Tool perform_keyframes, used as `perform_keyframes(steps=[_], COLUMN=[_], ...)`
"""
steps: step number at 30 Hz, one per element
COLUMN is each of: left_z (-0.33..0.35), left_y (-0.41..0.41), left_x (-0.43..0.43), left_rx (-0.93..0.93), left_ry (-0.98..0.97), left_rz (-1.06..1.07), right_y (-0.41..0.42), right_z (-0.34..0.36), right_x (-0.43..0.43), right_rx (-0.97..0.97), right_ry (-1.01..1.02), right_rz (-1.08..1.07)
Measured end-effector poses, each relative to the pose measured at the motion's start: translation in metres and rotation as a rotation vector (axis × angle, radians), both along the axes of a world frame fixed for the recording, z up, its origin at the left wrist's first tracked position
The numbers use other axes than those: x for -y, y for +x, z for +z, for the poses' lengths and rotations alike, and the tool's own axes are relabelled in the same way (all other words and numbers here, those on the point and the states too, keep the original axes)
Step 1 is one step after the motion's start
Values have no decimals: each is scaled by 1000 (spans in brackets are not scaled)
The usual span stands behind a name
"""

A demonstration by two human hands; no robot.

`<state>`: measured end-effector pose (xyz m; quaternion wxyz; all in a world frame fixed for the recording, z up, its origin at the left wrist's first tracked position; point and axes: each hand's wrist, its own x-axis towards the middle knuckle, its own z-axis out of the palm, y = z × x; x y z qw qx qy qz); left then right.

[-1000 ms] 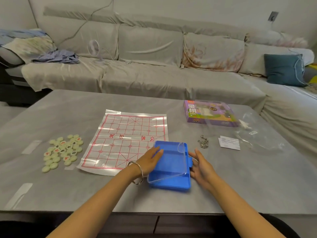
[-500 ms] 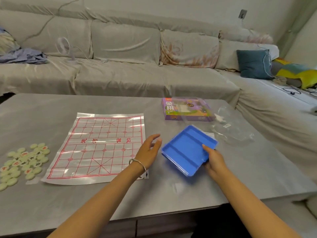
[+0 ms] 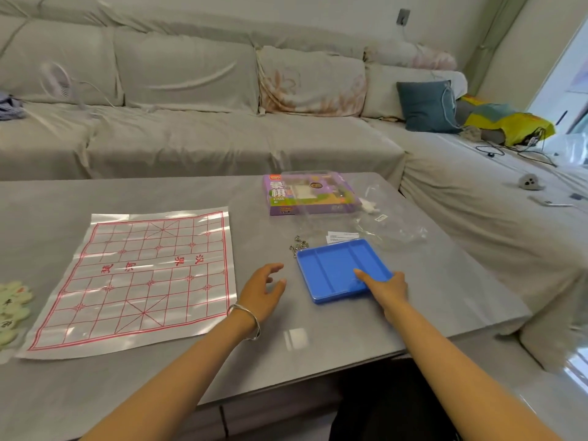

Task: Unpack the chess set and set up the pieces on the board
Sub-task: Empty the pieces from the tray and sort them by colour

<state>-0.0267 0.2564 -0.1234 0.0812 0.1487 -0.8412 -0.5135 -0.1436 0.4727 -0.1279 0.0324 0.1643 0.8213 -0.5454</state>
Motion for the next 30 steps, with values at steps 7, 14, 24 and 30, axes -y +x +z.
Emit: perform_keyframes(steps=[7,14,24,30], left_z=[0,-3,-24,-36], left_y=[15,60,135,125], left_x=[28,114,185,168], left_rx=[-9,94,640,604], left_ry=[-144,-477,-819,-779], left_rz=[40,152,107,102], right_y=[9,45,114,106], right_z=[1,4,-17,-27], right_x=[4,69,212,198], right_rx=[39,-510,-437,-420], right_ry=[195,453,771,901], right_rz=[6,315,1253,1289])
